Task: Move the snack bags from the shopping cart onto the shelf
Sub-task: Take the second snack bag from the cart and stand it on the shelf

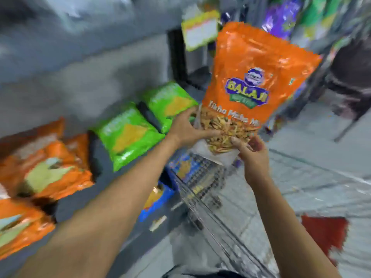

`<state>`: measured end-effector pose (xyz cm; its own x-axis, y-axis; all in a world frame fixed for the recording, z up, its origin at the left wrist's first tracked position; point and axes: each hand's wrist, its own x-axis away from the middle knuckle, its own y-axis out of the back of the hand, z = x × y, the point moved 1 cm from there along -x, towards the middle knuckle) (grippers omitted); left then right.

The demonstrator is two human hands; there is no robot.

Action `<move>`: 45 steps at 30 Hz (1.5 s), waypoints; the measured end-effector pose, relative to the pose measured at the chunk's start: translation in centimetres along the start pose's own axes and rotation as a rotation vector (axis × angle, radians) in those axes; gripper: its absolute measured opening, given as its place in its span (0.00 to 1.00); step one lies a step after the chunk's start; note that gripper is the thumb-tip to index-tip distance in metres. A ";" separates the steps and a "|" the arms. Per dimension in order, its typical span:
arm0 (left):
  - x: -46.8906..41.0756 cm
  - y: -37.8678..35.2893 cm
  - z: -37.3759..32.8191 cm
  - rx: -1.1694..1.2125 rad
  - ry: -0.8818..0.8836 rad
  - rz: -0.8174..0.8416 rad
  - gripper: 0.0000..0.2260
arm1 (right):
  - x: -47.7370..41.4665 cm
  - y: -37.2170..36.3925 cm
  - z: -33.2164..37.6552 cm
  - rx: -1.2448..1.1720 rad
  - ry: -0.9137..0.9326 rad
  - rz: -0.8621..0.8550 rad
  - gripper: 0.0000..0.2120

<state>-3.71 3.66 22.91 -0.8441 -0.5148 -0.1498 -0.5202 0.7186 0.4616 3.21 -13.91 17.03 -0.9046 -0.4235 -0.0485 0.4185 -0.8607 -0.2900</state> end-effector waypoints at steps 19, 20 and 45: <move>16.4 29.7 -15.8 -0.025 -0.334 -0.759 0.18 | 7.2 -27.7 20.3 -0.228 0.492 0.562 0.09; 17.5 31.1 -15.8 -0.026 -0.338 -0.794 0.17 | 8.1 -29.2 20.7 -0.217 0.505 0.590 0.12; 31.9 56.7 -6.1 0.008 -0.077 -0.980 0.23 | 20.3 -58.1 17.1 0.082 0.269 1.021 0.23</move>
<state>-59.35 25.10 49.64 -0.0444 -0.8530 -0.5200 -0.9953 -0.0071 0.0966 -38.03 22.66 49.19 -0.1046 -0.8889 -0.4460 0.9856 -0.1526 0.0728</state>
